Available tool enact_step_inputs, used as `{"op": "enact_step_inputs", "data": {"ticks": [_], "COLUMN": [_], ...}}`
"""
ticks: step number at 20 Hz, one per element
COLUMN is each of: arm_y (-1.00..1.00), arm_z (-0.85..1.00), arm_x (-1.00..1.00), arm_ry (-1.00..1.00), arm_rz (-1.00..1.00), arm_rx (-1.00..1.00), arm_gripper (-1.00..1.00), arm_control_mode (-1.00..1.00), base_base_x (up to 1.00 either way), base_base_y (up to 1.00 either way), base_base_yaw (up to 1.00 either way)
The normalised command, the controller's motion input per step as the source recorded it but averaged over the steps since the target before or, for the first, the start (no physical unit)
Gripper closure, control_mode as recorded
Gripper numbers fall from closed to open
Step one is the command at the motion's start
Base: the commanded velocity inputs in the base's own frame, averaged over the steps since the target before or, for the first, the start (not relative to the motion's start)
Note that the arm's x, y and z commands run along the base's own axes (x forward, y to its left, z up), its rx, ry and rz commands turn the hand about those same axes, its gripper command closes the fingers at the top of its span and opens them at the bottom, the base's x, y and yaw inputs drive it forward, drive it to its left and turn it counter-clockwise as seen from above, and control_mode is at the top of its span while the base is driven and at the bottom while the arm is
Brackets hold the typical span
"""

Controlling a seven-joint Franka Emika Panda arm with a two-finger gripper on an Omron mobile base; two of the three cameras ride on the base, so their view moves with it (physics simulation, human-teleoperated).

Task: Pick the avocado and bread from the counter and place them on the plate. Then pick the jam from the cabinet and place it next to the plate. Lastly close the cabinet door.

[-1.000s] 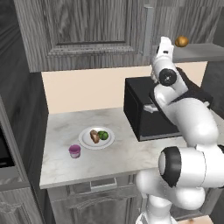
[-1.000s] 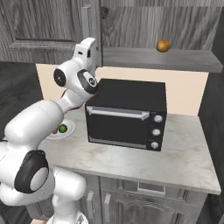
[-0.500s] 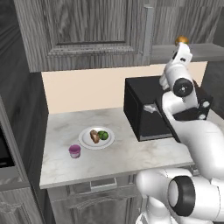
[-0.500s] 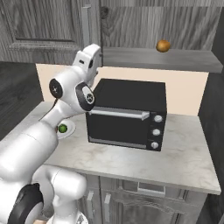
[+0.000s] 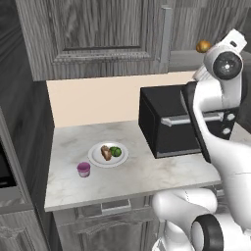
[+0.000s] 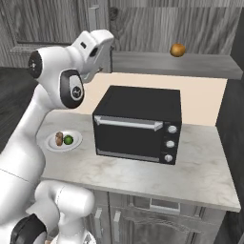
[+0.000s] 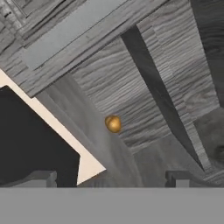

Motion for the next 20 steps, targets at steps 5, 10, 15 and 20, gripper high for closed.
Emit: {"op": "enact_step_inputs", "data": {"ticks": [5,10,15,20], "arm_y": [-0.09,0.00,-0.01,0.00], "arm_z": [0.01,-0.03,0.00,0.00], "arm_x": [-0.41,0.00,-0.09,-0.14], "arm_ry": [0.01,0.07,0.01,0.00], "arm_rz": [-0.01,0.00,0.00,0.00], "arm_rx": [0.28,0.12,0.09,0.05], "arm_gripper": [-1.00,-1.00,-1.00,-1.00], "arm_control_mode": [-1.00,-1.00,-1.00,-1.00], "base_base_x": [0.00,0.00,0.00,0.00], "base_base_y": [0.00,0.00,0.00,0.00], "base_base_yaw": [0.00,0.00,0.00,0.00]}}
